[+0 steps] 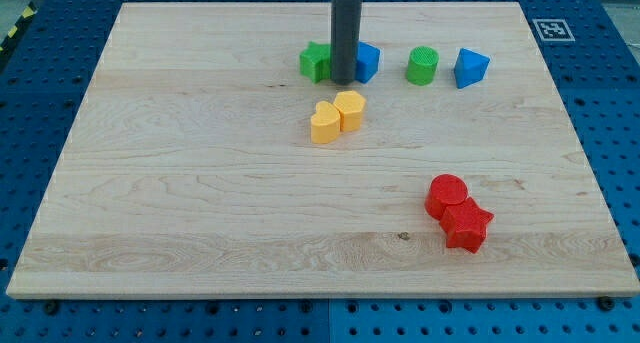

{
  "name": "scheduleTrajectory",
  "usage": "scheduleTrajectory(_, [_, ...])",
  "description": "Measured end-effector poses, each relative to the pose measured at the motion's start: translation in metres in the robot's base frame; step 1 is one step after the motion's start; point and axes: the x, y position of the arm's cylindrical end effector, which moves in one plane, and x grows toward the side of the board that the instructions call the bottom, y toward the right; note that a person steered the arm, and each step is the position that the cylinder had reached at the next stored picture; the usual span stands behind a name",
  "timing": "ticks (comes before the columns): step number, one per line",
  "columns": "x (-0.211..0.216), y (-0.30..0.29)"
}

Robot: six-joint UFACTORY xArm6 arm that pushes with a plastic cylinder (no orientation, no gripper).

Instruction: Push the blue cube above the green circle

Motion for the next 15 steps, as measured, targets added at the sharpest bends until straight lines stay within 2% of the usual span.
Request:
scheduleTrajectory(2, [-0.022,-0.003])
scheduleTrajectory(4, [0.006,-0.014])
scheduleTrajectory(7, [0.006,0.013])
scheduleTrajectory(10, [-0.051,0.025])
scheduleTrajectory(13, [-0.033,0.003])
scheduleTrajectory(15, [-0.033,0.032])
